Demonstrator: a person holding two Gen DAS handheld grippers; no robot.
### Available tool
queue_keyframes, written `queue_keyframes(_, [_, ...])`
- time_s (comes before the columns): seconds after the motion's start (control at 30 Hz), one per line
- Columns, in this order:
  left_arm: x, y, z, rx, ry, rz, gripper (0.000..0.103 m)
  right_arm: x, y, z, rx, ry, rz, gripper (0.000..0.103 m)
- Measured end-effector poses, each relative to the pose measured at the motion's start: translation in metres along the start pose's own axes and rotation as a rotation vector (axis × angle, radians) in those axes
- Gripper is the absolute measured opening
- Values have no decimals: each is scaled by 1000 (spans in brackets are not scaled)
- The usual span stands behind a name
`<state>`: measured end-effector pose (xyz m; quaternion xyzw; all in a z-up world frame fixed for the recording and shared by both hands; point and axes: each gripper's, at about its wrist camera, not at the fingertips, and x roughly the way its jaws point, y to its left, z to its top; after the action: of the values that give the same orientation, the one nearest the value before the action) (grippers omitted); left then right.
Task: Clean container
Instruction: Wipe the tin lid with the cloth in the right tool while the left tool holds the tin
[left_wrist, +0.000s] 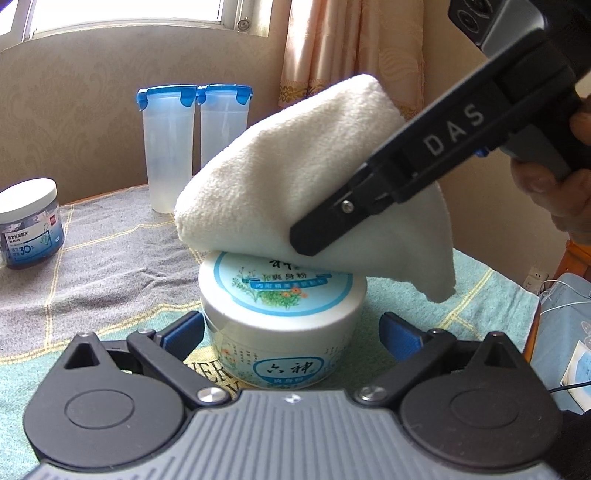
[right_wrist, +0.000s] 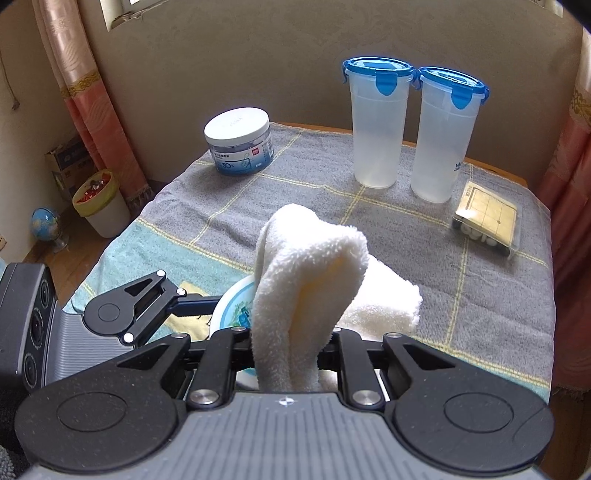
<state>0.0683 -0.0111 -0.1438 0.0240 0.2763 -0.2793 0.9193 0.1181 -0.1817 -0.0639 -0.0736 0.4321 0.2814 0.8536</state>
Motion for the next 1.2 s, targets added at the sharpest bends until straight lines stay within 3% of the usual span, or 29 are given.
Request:
queue_keyframes(0.5, [-2, 2, -3, -8, 18, 2, 100, 17, 31, 14, -74, 11, 62, 22])
queue_keyframes(0.87, [-1, 3, -5, -28, 55, 37, 100, 6, 39, -2, -74, 23, 104, 22])
queue_keyframes(1.2, [-2, -3, -5, -44, 77, 58, 100, -12, 29, -22, -34, 20, 88, 22])
